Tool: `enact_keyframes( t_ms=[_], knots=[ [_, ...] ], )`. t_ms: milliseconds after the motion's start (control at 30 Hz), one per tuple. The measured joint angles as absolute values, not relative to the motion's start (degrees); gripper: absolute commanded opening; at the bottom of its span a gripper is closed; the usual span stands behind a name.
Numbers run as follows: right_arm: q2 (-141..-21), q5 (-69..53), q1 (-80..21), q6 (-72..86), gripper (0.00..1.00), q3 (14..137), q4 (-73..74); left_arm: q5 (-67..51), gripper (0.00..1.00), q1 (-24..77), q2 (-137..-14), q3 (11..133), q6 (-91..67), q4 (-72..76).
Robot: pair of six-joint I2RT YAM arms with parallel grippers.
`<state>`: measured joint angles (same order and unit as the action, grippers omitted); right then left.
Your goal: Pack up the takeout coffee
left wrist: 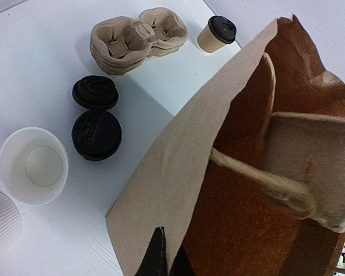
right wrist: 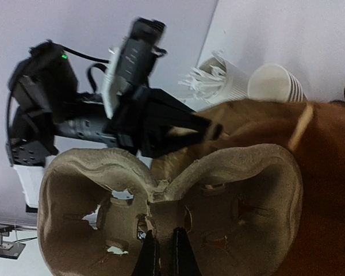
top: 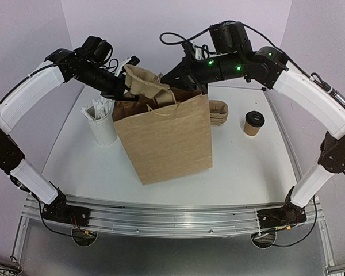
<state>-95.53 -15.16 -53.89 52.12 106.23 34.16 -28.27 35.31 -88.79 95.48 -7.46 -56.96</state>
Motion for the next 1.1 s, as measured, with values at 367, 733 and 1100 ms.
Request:
enact_keyframes(
  t_ms=[367,733,1100],
  knots=[
    [-96.68,-5.59,-56.51,50.23,0.0,107.21,48.78,-32.51,0.0,35.34,-88.79,95.46,-4.16,-57.17],
    [-113.27,13.67,-63.45,49.56,0.0,128.9,67.17,-31.93,0.0,36.86,-88.83,95.53,-7.09,-56.69],
    [-123.24,27.75,-67.41,52.18,0.0,139.35,75.39,-29.76,0.0,37.23,-91.52,97.53,-11.3,-56.51]
  ],
)
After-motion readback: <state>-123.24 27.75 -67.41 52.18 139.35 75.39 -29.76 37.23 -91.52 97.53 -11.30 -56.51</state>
